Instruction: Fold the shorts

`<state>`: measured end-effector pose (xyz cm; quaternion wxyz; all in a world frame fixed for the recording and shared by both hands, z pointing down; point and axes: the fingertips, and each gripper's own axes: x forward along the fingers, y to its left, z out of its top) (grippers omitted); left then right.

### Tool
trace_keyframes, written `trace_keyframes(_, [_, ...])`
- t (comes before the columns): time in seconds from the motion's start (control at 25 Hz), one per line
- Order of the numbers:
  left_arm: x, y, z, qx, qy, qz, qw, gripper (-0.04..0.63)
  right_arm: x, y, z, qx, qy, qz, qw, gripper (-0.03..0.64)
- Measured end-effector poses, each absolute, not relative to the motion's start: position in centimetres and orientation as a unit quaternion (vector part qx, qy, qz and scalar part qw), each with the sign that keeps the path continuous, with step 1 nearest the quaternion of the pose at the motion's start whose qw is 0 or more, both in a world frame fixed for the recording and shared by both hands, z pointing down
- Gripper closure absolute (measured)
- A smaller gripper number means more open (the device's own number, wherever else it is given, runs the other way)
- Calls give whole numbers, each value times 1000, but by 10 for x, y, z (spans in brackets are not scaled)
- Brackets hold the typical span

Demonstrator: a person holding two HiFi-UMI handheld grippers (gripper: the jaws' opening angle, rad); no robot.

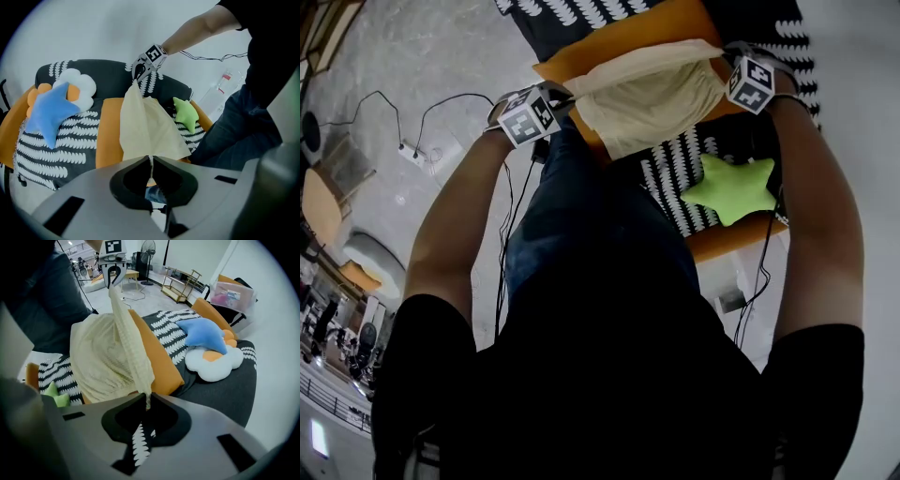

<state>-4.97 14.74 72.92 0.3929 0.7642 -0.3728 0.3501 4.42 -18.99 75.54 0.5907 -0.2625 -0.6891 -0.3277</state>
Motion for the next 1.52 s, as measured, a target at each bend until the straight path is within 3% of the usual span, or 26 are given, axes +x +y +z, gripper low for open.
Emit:
trace_keyframes(0.28, [25,154,720,789,-336,317,404,569,98,-187,767,-255,-686,-318,603,586])
trace_keyframes(0.96, [169,165,753,824,-227,267,445,569,145,-188,804,-227,-669,-328,627,584])
trace_keyframes(1.52, [203,177,808,809,-201,294,468,552,179,-171,833,-189,-684,-267,651,575])
